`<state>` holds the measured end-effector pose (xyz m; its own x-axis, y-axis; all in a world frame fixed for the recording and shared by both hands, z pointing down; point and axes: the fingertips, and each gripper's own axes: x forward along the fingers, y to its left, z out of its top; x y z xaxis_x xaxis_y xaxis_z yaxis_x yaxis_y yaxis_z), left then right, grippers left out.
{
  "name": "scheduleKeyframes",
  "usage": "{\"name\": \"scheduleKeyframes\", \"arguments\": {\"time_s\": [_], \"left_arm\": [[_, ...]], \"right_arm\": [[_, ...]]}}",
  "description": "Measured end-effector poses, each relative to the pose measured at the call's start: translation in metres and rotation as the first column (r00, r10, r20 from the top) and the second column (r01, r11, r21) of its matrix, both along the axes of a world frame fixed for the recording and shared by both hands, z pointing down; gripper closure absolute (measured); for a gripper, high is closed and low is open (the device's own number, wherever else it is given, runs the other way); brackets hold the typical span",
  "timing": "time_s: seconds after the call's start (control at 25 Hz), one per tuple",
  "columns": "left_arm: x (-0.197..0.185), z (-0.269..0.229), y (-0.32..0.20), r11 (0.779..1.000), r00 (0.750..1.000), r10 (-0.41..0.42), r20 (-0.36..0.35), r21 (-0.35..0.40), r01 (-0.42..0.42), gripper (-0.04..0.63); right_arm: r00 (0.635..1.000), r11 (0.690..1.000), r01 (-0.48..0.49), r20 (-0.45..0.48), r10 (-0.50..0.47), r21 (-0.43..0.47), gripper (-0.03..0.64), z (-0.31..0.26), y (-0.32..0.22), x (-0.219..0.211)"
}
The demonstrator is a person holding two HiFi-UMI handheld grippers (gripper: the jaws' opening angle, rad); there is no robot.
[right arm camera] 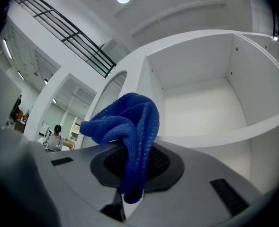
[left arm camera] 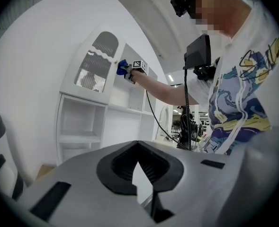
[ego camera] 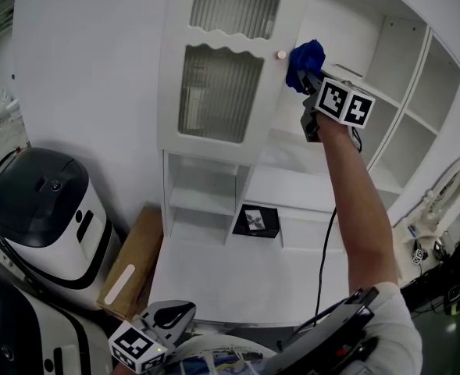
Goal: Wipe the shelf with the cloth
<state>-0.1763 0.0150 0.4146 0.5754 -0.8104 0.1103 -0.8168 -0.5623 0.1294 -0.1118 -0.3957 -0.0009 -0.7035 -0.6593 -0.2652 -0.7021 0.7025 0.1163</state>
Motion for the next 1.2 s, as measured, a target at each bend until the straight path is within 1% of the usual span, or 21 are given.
{"name": "scheduleKeyframes", "arguments": {"time_s": [0.16,0.32,0.44,0.6,0.72,0.84,0.92,1.0,1.04,1.12,1.2], "left_arm": [[-0.011,0.002,0.010,1.000,1.000,-0.014,0.002,-0.013,0.014,0.592],[-0.012,0.000,0.019,1.000,1.000,0.013,0.000,-0.012,-0.013,0.592],[-0.012,0.003,0.024,0.999,0.999,0.036,-0.005,-0.027,-0.036,0.592],[-0.008,0.012,0.022,0.995,0.996,0.086,0.015,-0.043,-0.085,0.592],[-0.001,0.012,0.011,0.994,0.995,0.098,0.023,-0.042,-0.097,0.592],[0.012,0.006,-0.004,0.994,0.994,0.103,0.023,-0.031,-0.103,0.592],[0.019,0.003,-0.015,0.994,0.994,0.103,0.036,-0.023,-0.102,0.592],[0.024,0.005,-0.027,0.995,0.994,0.094,0.057,-0.032,-0.092,0.592],[0.024,0.007,-0.032,0.996,0.995,0.082,0.054,-0.040,-0.080,0.592],[0.027,0.007,-0.042,0.997,0.998,0.056,0.037,-0.051,-0.054,0.592],[0.031,0.006,-0.052,0.998,0.999,0.038,0.039,-0.056,-0.036,0.592]], "right_arm": [[1.000,1.000,0.001,0.014,-0.001,-0.013,0.549,0.001,0.000,-0.001],[1.000,1.000,0.004,0.010,-0.004,-0.011,0.549,0.006,0.008,0.005],[1.000,1.000,-0.023,-0.016,0.023,-0.009,0.549,0.024,0.012,0.019],[0.994,0.994,-0.081,-0.073,0.076,-0.072,0.549,0.071,-0.002,0.045],[0.986,0.982,-0.120,-0.137,0.100,-0.143,0.549,0.109,-0.027,0.062],[0.961,0.969,-0.157,-0.255,0.106,-0.191,0.549,0.142,-0.056,0.070],[0.944,0.966,-0.165,-0.317,0.096,-0.198,0.549,0.155,-0.076,0.070],[0.930,0.967,-0.157,-0.361,0.077,-0.199,0.549,0.164,-0.094,0.066],[0.919,0.968,-0.153,-0.388,0.066,-0.197,0.549,0.170,-0.104,0.062],[0.883,0.973,-0.147,-0.467,0.048,-0.178,0.549,0.182,-0.121,0.051],[0.822,0.981,-0.134,-0.568,0.029,-0.143,0.549,0.190,-0.137,0.038]]}}
